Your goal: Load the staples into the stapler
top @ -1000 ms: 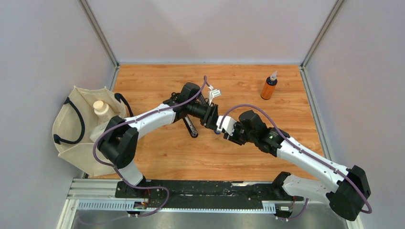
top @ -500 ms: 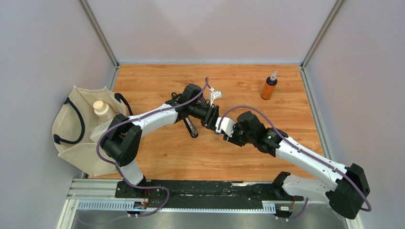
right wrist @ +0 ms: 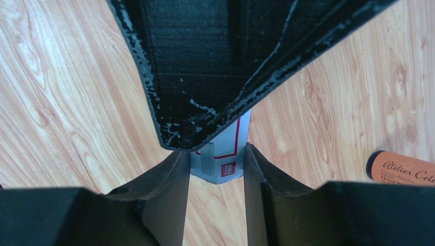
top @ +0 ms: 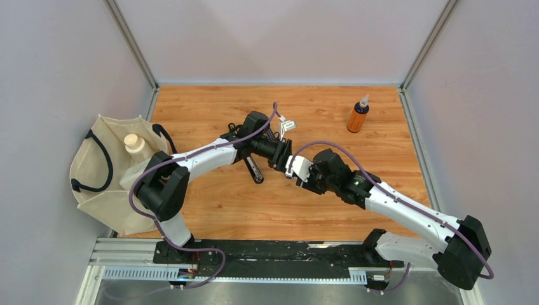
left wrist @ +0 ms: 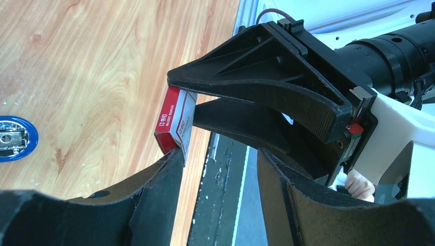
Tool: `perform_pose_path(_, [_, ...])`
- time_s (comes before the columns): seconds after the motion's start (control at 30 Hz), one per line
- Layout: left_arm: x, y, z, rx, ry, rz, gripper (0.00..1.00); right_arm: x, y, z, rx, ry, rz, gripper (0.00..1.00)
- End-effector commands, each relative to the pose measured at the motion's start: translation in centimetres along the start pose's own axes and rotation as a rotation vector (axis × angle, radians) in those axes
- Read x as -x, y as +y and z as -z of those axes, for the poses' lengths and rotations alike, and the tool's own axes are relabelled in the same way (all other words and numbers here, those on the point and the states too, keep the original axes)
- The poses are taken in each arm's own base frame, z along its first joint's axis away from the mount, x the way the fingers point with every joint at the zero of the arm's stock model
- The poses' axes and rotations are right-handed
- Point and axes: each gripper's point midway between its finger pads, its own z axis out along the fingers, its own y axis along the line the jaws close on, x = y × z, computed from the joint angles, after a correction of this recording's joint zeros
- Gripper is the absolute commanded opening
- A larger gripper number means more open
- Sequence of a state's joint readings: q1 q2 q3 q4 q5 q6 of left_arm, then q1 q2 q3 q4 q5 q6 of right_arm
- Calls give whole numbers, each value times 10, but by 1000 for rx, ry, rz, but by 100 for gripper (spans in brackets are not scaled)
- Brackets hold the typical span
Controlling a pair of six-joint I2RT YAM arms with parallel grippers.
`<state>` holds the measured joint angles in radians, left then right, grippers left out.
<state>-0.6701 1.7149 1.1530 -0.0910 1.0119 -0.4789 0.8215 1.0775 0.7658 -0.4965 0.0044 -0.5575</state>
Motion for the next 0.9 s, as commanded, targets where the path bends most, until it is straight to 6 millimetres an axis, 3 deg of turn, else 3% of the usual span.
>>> perform_pose_path(0.0, [2,-15,-10,-62,12,-39,63,57,-20,4,-75,-212,-22,39])
perform_pose_path(0.33, [2,-7,-11,-12,7,-18,63,64,-29,6,-148,-248,-36,39])
perform_pose_path(0.87, [6,-11,-9,-40,8,1,64,72,-35,8,-220,-287,-30,42])
